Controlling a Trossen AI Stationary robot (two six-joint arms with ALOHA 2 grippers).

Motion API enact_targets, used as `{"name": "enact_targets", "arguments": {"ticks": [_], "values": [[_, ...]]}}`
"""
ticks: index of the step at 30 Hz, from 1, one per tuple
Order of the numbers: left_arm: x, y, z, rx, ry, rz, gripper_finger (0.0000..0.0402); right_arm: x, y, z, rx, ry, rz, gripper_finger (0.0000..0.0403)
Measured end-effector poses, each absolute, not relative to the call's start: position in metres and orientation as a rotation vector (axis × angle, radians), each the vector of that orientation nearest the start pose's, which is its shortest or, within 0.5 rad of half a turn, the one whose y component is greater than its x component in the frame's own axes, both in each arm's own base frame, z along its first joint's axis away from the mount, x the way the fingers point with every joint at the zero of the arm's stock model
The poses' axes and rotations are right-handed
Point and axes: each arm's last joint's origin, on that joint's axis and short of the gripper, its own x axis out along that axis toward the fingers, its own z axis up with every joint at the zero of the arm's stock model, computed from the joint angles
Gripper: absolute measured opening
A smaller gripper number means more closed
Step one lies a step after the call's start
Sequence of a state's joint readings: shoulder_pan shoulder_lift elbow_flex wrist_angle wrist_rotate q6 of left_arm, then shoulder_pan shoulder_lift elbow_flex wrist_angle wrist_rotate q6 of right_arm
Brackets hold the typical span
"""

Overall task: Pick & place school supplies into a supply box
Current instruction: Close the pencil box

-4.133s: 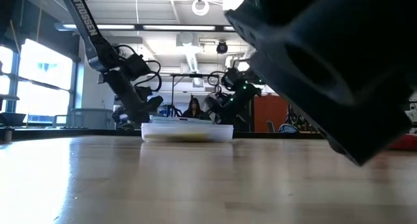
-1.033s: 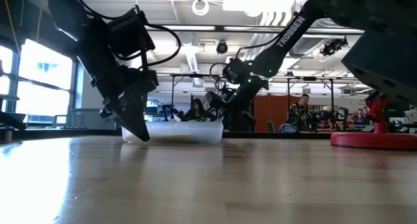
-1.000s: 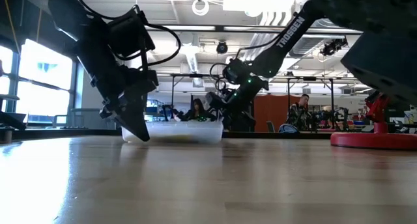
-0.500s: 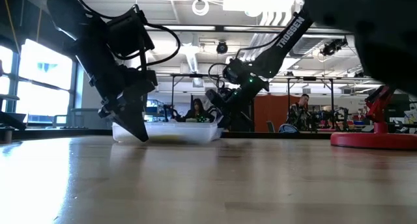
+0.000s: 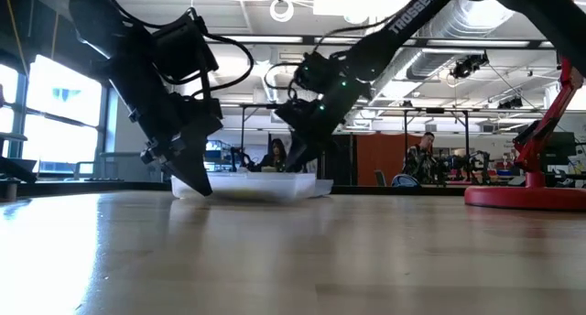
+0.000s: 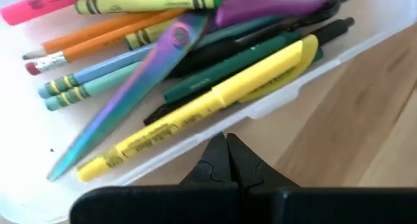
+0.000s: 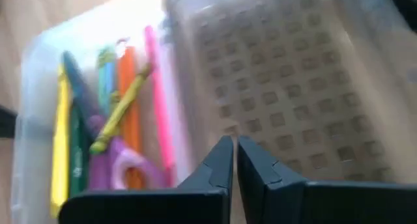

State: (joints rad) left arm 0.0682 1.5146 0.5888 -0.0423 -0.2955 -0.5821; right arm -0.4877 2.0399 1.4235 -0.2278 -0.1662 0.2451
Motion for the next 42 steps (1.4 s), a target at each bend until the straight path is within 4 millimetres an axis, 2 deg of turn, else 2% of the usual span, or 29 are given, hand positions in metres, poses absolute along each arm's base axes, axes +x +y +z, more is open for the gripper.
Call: {"name": "enact_targets", "arguments": {"ticks": [3, 5, 8, 10, 14, 17, 21, 31, 36, 40, 42], "values": [[0.253, 0.025, 0.129, -0.421, 0.835, 0.602, 0.0009, 0.398, -0.184, 0.175, 0.432, 0.777, -0.394, 0.0], [0.254, 0.025, 0.129, -0.426, 0.838, 0.594, 0.0009, 0.4, -0.176, 0.178, 0.357, 0.785, -0.476, 0.0], [0.253, 0.025, 0.128, -0.431, 0.85, 0.588, 0.0009, 0.395, -0.177, 0.193, 0.277, 0.77, -0.549, 0.0], [0.253, 0.025, 0.128, -0.431, 0.851, 0.588, 0.0009, 0.385, -0.189, 0.202, 0.266, 0.778, -0.625, 0.0], [0.253, 0.025, 0.128, -0.433, 0.85, 0.589, 0.0009, 0.357, -0.228, 0.197, 0.274, 0.839, -0.859, 0.0], [0.253, 0.025, 0.128, -0.434, 0.849, 0.589, 0.0009, 0.339, -0.261, 0.179, 0.469, 0.837, -0.8, 0.0], [0.253, 0.025, 0.128, -0.426, 0.846, 0.59, 0.0009, 0.324, -0.283, 0.148, 0.599, 0.897, -0.768, 0.0], [0.251, 0.051, 0.129, -0.473, 0.851, 0.587, 0.0009, 0.335, -0.283, 0.136, 0.554, 0.873, -0.685, 0.0], [0.252, 0.055, 0.13, -0.471, 0.841, 0.546, 0.0009, 0.343, -0.275, 0.13, 0.538, 0.897, -0.624, 0.0], [0.251, 0.054, 0.129, -0.469, 0.856, 0.526, 0.0009, 0.348, -0.264, 0.14, 0.5, 0.894, -0.59, 0.0], [0.251, 0.054, 0.129, -0.477, 0.868, 0.51, 0.0009, 0.35, -0.258, 0.152, 0.484, 0.868, -0.568, 0.0]]}}
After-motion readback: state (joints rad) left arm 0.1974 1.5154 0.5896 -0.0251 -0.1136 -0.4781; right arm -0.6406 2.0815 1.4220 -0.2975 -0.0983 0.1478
